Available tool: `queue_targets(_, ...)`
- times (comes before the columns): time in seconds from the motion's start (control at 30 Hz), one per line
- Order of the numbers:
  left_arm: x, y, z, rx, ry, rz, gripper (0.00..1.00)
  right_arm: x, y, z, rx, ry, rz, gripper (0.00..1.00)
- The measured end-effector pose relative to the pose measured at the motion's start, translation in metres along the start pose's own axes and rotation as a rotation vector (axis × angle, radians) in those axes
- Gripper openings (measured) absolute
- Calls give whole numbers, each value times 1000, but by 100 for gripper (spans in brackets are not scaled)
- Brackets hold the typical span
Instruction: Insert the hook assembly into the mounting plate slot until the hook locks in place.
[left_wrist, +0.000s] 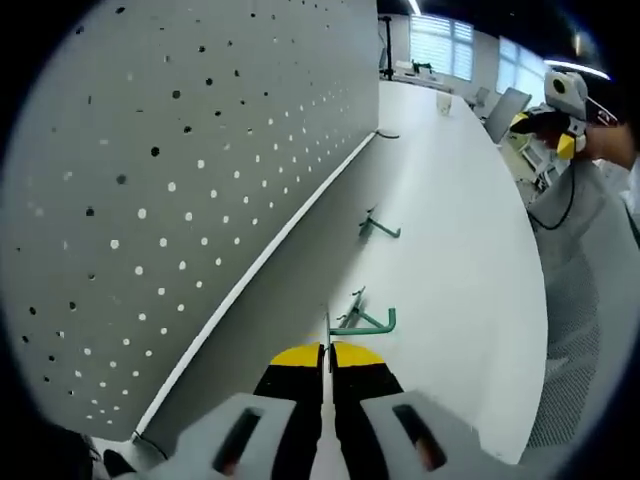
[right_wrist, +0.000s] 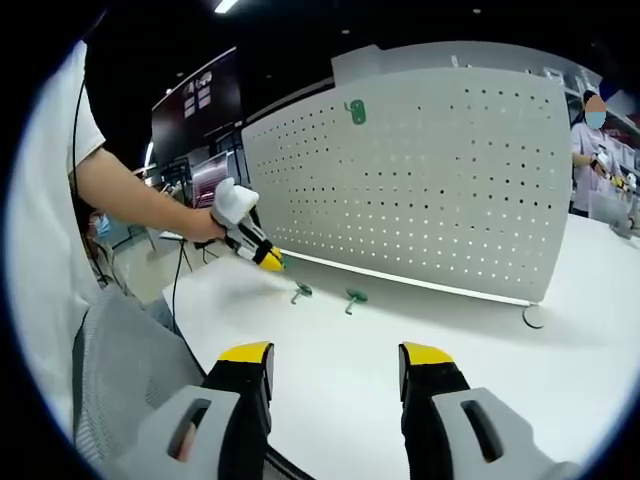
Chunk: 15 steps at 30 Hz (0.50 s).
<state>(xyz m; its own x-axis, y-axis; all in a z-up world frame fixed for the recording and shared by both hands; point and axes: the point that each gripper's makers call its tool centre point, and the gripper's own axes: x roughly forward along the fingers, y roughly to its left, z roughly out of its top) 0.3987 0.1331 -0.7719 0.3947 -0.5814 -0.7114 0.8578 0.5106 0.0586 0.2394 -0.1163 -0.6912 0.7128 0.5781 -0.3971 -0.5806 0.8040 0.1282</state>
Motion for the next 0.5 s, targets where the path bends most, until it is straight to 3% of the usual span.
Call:
queue_targets(0.17,-10,-4,14,-3,-72,28,1,-1,-1,1,7,-9,0,49)
queue_targets(0.23,-14,-7,22,-85,-121,20,1,-1,0,2,7,-12,-2,49)
queue_targets(0.5,-31,-11,30,-100,-208,82,1,-2,0,4,6,-21,-3,49)
